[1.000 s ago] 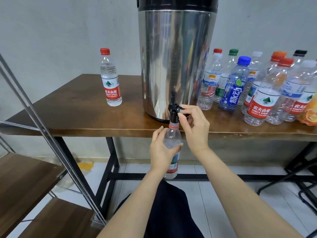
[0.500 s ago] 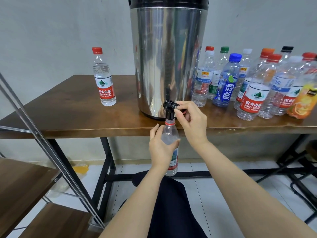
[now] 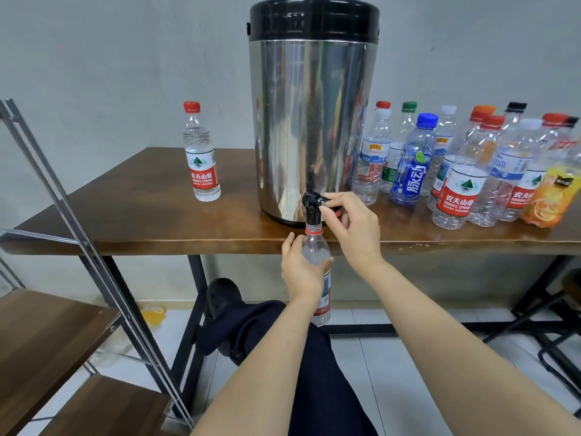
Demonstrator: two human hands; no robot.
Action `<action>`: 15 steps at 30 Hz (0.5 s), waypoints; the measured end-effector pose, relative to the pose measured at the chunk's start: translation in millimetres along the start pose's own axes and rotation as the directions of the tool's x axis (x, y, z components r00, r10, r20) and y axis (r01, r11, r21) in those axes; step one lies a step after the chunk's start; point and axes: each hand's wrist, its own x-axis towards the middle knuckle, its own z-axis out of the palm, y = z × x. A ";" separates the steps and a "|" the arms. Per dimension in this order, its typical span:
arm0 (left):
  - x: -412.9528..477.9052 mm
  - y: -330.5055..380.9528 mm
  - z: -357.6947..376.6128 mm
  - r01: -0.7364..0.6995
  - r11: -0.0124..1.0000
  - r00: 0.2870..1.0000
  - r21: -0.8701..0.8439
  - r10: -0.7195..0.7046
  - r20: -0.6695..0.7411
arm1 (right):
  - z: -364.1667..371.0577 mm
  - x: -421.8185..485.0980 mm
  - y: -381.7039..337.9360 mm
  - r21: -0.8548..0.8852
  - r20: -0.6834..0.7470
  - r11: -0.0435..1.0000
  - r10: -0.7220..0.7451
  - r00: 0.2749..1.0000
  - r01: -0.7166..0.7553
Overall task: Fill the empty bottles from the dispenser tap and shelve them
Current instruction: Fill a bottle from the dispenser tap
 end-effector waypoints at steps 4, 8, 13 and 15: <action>-0.1 4.1 -1.6 0.018 1.000 1.000 0.001 -0.018 0.005 | -1.7 0.7 -2.3 -0.004 0.013 1.000 0.010 1.000 -0.010; 0.5 6.8 -1.9 0.033 0.999 0.999 0.017 -0.033 -0.003 | -1.7 0.8 -2.5 0.012 0.014 1.000 0.010 1.000 -0.010; -2.8 1.4 -3.8 0.008 1.000 1.000 0.003 -0.008 -0.009 | -2.1 -0.3 -3.2 0.014 0.013 1.000 0.006 1.000 -0.006; -3.4 -2.0 -4.8 -0.011 1.000 1.000 0.002 0.011 -0.010 | -1.1 -0.1 -2.0 0.013 0.013 1.000 0.004 1.000 -0.004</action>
